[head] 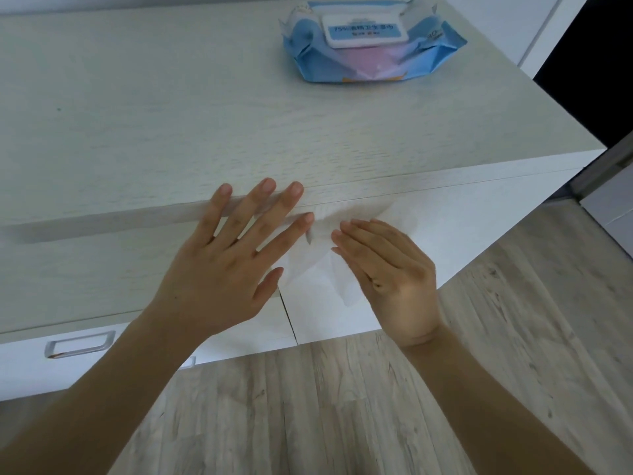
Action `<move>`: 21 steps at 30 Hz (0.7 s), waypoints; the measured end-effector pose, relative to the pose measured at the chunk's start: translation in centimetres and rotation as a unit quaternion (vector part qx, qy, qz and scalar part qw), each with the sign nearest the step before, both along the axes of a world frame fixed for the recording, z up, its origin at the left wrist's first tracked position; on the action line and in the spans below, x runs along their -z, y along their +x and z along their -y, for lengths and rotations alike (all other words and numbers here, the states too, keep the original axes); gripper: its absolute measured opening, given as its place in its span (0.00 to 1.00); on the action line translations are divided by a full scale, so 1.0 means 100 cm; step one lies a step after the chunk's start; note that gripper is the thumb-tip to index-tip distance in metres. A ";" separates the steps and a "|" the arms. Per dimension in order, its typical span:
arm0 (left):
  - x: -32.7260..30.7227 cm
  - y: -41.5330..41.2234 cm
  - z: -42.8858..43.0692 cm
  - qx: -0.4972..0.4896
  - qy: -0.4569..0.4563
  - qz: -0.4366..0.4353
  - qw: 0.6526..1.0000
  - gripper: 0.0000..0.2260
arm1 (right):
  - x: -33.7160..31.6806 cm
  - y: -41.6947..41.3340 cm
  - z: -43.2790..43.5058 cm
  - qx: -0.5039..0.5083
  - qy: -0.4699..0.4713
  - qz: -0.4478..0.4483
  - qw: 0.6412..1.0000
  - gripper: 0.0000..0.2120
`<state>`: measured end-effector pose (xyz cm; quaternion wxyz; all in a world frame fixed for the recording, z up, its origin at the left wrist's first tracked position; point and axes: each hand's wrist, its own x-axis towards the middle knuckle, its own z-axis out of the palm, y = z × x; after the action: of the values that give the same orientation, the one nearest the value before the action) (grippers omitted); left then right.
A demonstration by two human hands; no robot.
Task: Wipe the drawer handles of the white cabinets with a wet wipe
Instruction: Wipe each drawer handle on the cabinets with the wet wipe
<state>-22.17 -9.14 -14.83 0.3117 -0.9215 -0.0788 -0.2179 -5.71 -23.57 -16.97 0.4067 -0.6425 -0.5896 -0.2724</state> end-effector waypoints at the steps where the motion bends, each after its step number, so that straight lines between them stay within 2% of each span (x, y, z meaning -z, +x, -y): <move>1: -0.001 -0.001 -0.001 0.001 0.003 0.000 1.000 0.29 | 0.000 0.004 0.004 0.005 0.002 0.002 1.000 0.05; 4: -0.003 -0.004 -0.007 0.014 0.015 0.000 1.000 0.29 | 0.000 0.008 0.007 0.019 0.014 0.011 1.000 0.04; 11: -0.005 -0.005 -0.010 0.023 0.028 -0.002 0.999 0.29 | 0.003 -0.010 -0.012 -0.029 0.006 -0.009 1.000 0.05; 17: -0.007 -0.006 -0.007 0.018 0.016 -0.007 1.000 0.29 | 0.000 0.005 0.000 0.003 0.010 0.005 1.000 0.05; 21: -0.005 -0.005 -0.006 0.014 0.012 -0.010 1.000 0.29 | 0.002 -0.008 -0.012 -0.032 -0.006 0.016 0.999 0.05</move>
<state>-22.64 -8.57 -14.29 0.3202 -0.9209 -0.0605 -0.2141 -6.55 -22.40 -17.16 0.4019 -0.6217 -0.6175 -0.2657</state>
